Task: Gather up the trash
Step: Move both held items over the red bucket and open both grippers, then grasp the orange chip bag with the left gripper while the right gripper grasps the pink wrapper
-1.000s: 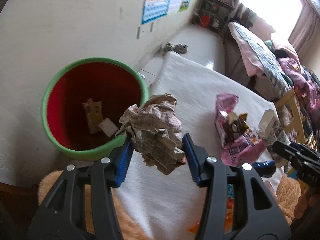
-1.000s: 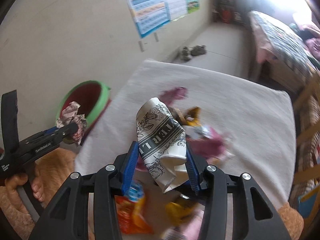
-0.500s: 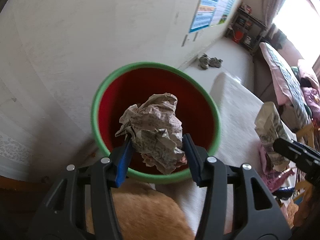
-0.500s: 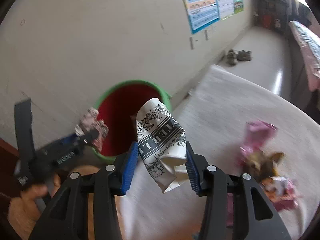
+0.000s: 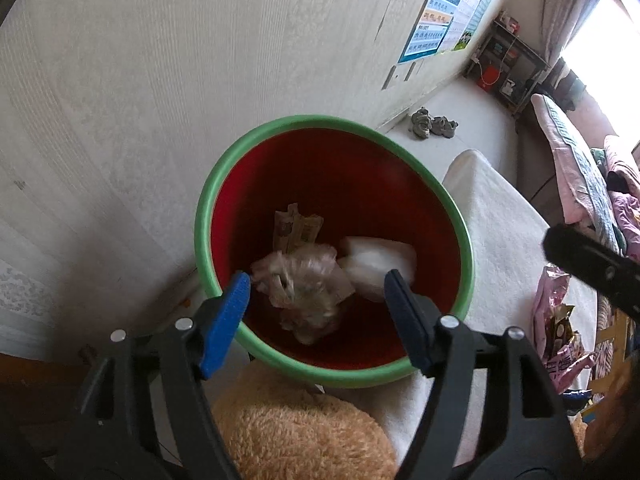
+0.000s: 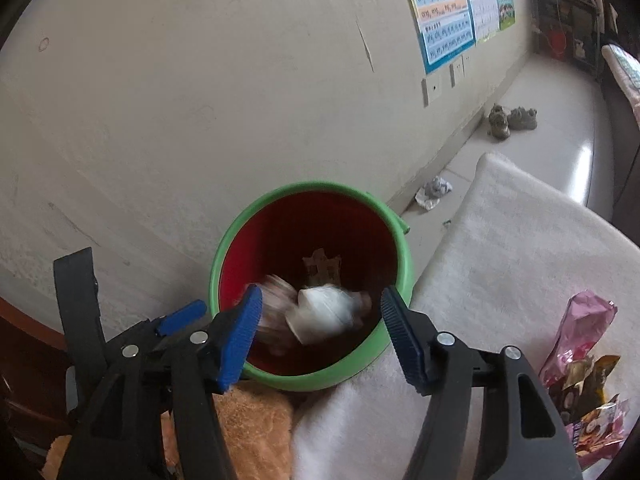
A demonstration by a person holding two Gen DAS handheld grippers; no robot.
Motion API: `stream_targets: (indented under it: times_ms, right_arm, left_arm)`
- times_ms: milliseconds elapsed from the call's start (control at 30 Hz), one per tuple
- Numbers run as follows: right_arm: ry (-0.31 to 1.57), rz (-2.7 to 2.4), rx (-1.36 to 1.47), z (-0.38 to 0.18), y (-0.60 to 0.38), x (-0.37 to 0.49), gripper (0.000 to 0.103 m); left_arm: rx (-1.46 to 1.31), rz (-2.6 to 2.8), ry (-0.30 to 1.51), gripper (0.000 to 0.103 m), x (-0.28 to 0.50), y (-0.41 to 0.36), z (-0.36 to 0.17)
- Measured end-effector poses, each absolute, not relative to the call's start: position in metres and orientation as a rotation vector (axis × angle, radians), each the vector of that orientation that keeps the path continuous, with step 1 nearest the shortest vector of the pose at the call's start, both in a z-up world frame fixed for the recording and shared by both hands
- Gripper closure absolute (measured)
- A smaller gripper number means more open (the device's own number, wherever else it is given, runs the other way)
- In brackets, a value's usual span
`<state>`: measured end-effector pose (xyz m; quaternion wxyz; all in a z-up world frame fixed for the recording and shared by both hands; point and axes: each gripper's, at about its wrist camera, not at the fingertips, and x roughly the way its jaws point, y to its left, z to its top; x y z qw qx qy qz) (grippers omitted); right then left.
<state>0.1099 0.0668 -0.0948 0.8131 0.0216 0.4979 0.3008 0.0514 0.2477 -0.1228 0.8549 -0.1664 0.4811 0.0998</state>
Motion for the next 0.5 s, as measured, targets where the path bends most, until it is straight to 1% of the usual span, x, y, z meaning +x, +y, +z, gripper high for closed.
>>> stream_targets:
  times_ms: [233, 400, 500]
  right_arm:
    - [1.024, 0.616, 0.058, -0.077, 0.032, 0.100, 0.042]
    - [0.968, 0.553, 0.078, -0.057, -0.021, 0.088, 0.042]
    - [0.942, 0.498, 0.085, -0.049, -0.056, 0.079, 0.042]
  left_arm:
    - [-0.345, 0.192, 1.004, 0.037, 0.044, 0.238, -0.113]
    - [-0.325, 0.136, 0.993, 0.037, 0.042, 0.213, -0.103]
    - [-0.293, 0.073, 1.001, 0.036, 0.038, 0.185, -0.098]
